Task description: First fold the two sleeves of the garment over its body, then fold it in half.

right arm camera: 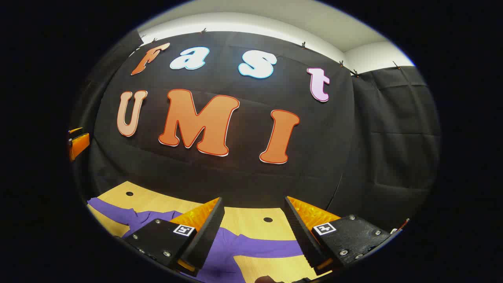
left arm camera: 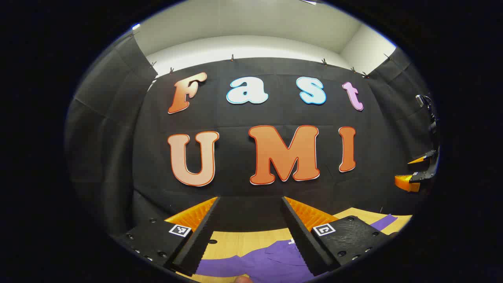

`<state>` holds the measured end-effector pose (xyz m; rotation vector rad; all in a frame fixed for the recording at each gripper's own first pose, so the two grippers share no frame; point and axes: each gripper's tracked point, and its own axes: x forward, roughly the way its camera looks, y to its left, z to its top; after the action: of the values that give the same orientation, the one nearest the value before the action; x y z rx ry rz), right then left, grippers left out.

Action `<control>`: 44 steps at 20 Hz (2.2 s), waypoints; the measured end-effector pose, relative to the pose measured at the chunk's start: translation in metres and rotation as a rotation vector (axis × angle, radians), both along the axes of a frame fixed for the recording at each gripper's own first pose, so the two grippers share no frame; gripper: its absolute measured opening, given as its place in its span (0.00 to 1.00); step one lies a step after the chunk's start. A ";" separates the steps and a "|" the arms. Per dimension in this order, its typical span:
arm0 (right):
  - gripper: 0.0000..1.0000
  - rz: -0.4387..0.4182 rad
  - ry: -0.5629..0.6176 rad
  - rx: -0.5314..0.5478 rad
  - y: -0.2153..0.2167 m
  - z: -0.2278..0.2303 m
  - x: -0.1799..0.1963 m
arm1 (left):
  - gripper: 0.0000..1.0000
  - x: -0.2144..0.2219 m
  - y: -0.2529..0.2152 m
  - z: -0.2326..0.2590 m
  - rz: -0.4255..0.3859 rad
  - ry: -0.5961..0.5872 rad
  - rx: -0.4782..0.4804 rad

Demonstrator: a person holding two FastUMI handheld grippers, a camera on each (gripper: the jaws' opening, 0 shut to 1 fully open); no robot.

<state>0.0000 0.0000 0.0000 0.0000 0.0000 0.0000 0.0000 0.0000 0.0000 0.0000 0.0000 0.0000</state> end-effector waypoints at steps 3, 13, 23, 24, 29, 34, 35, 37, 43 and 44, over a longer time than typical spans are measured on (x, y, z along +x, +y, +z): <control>0.94 0.026 0.021 0.008 -0.004 -0.014 0.008 | 0.96 -0.006 -0.013 -0.004 0.034 0.007 0.015; 0.94 0.024 0.062 0.015 -0.033 -0.044 0.026 | 0.96 -0.001 -0.061 -0.010 0.023 0.017 0.016; 0.94 -0.018 0.180 0.031 -0.059 -0.099 0.050 | 0.96 0.003 -0.077 -0.021 0.024 0.037 0.050; 0.94 -0.035 0.208 0.030 -0.067 -0.110 0.053 | 0.97 0.002 -0.074 -0.023 0.033 0.040 0.056; 0.94 -0.101 0.322 0.001 -0.110 -0.155 0.071 | 0.97 -0.003 -0.060 -0.032 0.079 0.073 0.070; 0.95 -0.122 0.570 0.045 -0.140 -0.224 0.082 | 0.96 -0.008 -0.057 -0.040 0.104 0.104 0.091; 0.95 -0.117 0.620 0.073 -0.144 -0.239 0.083 | 0.96 -0.008 -0.058 -0.042 0.110 0.113 0.097; 0.95 -0.103 0.699 0.110 -0.150 -0.260 0.088 | 0.97 -0.010 -0.055 -0.047 0.120 0.136 0.107; 0.95 -0.095 0.874 0.058 -0.190 -0.325 0.112 | 0.96 -0.015 -0.054 -0.063 0.155 0.203 0.145; 0.95 -0.091 0.899 0.051 -0.195 -0.334 0.113 | 0.98 -0.014 -0.055 -0.066 0.161 0.215 0.150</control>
<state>0.1134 -0.1951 -0.3342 0.0511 0.8995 -0.0907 -0.0144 -0.0546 -0.0660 0.1502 0.2148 0.1609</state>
